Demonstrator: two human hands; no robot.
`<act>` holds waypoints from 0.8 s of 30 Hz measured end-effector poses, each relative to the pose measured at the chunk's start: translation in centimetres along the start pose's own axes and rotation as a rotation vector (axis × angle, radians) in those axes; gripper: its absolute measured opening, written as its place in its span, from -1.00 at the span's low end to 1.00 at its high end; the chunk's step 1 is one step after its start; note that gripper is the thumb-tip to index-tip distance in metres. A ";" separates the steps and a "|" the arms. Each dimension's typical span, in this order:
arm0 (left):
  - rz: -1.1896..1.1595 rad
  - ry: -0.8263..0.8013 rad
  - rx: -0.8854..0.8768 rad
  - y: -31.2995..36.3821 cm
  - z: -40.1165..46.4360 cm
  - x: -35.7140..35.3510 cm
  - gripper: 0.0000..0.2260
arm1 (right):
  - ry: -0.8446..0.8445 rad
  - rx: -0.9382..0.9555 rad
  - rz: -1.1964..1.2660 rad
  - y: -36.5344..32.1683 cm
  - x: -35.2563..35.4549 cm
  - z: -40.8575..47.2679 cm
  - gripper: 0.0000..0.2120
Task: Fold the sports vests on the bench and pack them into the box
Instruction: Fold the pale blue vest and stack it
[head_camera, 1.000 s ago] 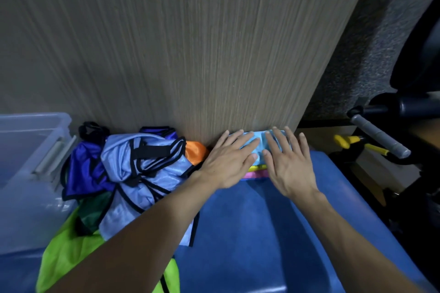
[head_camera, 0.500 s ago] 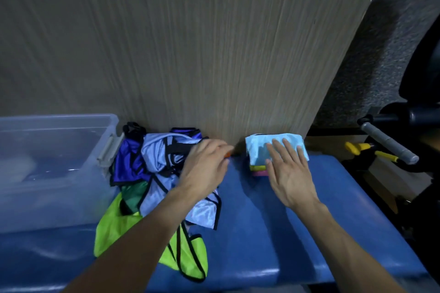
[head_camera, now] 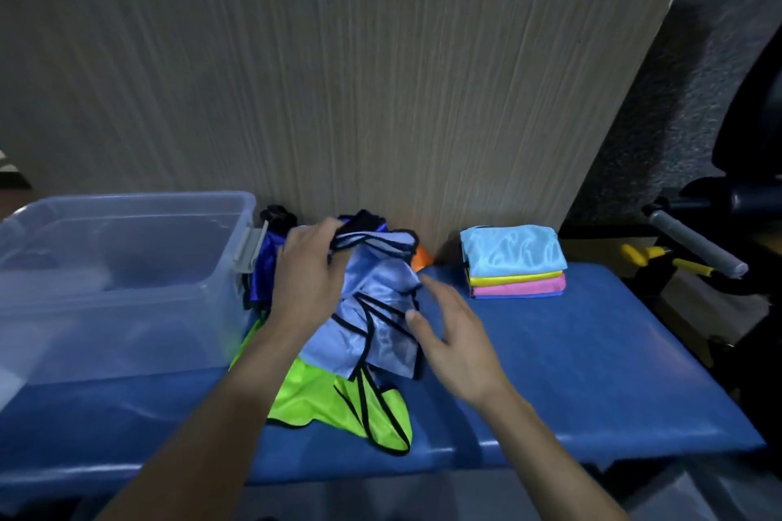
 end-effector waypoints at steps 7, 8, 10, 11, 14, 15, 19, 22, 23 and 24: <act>-0.722 -0.208 0.001 7.4 -1.8 0.5 -0.86 | 0.094 0.017 0.280 -2.7 3.9 0.0 0.02; -0.750 -0.202 0.024 7.4 -1.9 0.5 -0.86 | 0.086 0.012 0.284 -2.8 4.5 0.0 0.00; -0.818 -0.173 0.072 7.4 -1.9 0.7 -0.88 | -0.030 -0.022 0.375 -2.5 4.5 -0.1 -0.26; -0.859 -0.163 0.096 7.3 -1.9 0.7 -0.87 | -0.141 -0.053 0.429 -2.3 3.7 -0.5 -0.42; -0.908 -0.164 0.154 7.1 -2.0 0.6 -0.87 | -0.316 -0.228 0.515 -0.5 2.2 -2.2 -0.74; -0.873 -0.158 0.163 6.7 -2.0 0.5 -0.88 | -0.290 -0.275 0.578 0.1 2.5 -2.4 -0.81; -0.689 -0.147 0.297 3.2 -2.1 -1.7 -0.84 | -0.136 -0.353 1.038 0.5 5.3 -1.9 -0.75; -0.549 -0.155 0.396 1.0 -2.6 -3.0 -0.65 | -0.073 -0.391 1.168 1.2 6.3 -1.7 -0.74; -0.516 -0.136 0.341 1.3 -2.5 -2.6 -0.70 | -0.065 -0.432 1.159 1.9 6.0 -1.7 -0.74; -0.508 -0.130 0.265 2.1 -2.5 -2.2 -0.74 | -0.062 -0.489 1.126 2.4 5.7 -1.9 -0.75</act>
Point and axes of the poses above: each hand's wrist, its own z-axis towards the middle knuckle, its own x-axis out of the back of the hand, y = z × x, the point moved 10 cm from there along z, towards the middle knuckle, and after that the axes turned 11 degrees about -z, right-handed, at the moved point
